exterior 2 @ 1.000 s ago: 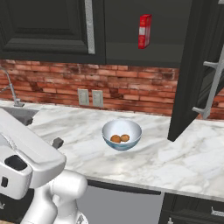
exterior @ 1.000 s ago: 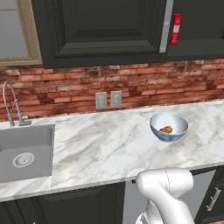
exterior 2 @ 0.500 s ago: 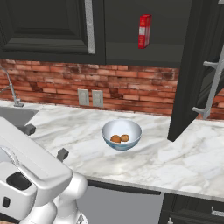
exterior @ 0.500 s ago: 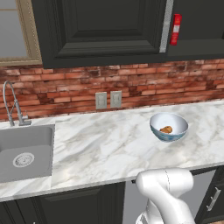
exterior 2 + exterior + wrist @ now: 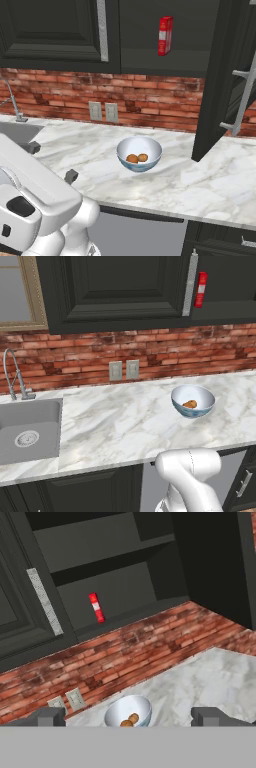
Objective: Open the cabinet. Pick the tangerine and tangerine from the cabinet and place them into the bowl. Then close the cabinet.
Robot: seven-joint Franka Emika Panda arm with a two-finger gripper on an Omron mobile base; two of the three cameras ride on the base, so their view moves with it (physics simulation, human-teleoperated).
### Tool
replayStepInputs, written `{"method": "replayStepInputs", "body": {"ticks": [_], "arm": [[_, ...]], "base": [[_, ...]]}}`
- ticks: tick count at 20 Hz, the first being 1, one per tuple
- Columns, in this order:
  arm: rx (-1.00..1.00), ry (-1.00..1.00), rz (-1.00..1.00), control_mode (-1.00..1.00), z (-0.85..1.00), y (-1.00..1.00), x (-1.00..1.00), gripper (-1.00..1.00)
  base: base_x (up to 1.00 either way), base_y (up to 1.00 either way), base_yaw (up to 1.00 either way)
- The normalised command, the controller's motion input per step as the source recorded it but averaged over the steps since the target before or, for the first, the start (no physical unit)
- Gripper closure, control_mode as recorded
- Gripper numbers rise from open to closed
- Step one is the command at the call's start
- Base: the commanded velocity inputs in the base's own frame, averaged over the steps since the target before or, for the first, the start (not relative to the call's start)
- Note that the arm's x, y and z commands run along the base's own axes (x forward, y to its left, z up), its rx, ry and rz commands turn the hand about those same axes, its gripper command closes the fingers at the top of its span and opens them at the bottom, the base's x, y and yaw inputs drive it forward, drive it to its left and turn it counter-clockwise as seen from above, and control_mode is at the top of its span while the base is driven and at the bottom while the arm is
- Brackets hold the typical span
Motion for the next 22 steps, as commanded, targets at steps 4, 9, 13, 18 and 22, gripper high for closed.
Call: {"method": "replayStepInputs", "body": {"ticks": [4, 9, 13, 18, 22], "arm": [[0.0, 0.0, 0.0, -1.0, 0.0, -0.04, -0.02, -1.0], [0.03, 0.0, 0.0, -1.0, 0.0, -0.51, -0.37, -1.0], [0.06, 0.0, 0.0, -1.0, 0.02, -0.6, -0.39, -1.0], [0.09, -0.01, 0.0, -1.0, 0.14, -0.62, -0.17, -1.0], [0.08, 0.0, 0.0, -1.0, 0.1, -0.68, 0.0, -1.0]], "base": [[0.0, 0.0, 0.0], [0.0, 0.0, 0.0], [0.0, 0.0, 0.0], [0.0, 0.0, 0.0], [0.0, 0.0, 0.0]]}}
